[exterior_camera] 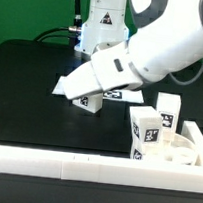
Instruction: Assemble stool
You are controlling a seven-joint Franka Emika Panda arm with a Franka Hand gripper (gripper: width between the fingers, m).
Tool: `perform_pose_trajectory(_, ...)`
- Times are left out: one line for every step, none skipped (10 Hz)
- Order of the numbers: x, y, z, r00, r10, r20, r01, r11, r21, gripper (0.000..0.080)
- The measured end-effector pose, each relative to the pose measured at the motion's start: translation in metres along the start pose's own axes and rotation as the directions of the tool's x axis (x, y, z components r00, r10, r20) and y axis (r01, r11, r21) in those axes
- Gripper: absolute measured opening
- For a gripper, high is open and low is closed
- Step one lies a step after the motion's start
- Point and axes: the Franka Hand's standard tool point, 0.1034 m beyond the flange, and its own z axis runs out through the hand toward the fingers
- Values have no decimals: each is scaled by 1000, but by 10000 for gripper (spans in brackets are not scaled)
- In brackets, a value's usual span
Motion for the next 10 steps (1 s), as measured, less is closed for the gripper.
perform_pose_trajectory(0,-1,1,1000,1,1,-1,1000,1,649)
perform_pose_trajectory(1,-3,1,1000,19,4,-19,1000,-2,649)
perform_pose_trajectory(3,-5,1,1000,22,6,-22,1000,-5,649)
perform_pose_trajectory(2,-4,2,1000,22,6,-22,1000,-3,621)
perform_pose_trajectory(2,-4,2,1000,22,6,-22,1000,-2,621)
perform_pose_trajectory(2,-4,2,1000,22,6,-22,1000,-2,444)
perform_pose_trajectory(2,-4,2,1000,23,7,-23,1000,-2,444)
perform_pose_trajectory(2,-3,2,1000,23,7,-23,1000,-2,322)
perform_pose_trajectory(2,-3,1,1000,23,5,-23,1000,-2,322)
perform_pose_trajectory(-5,-4,-6,1000,13,17,-13,1000,15,322)
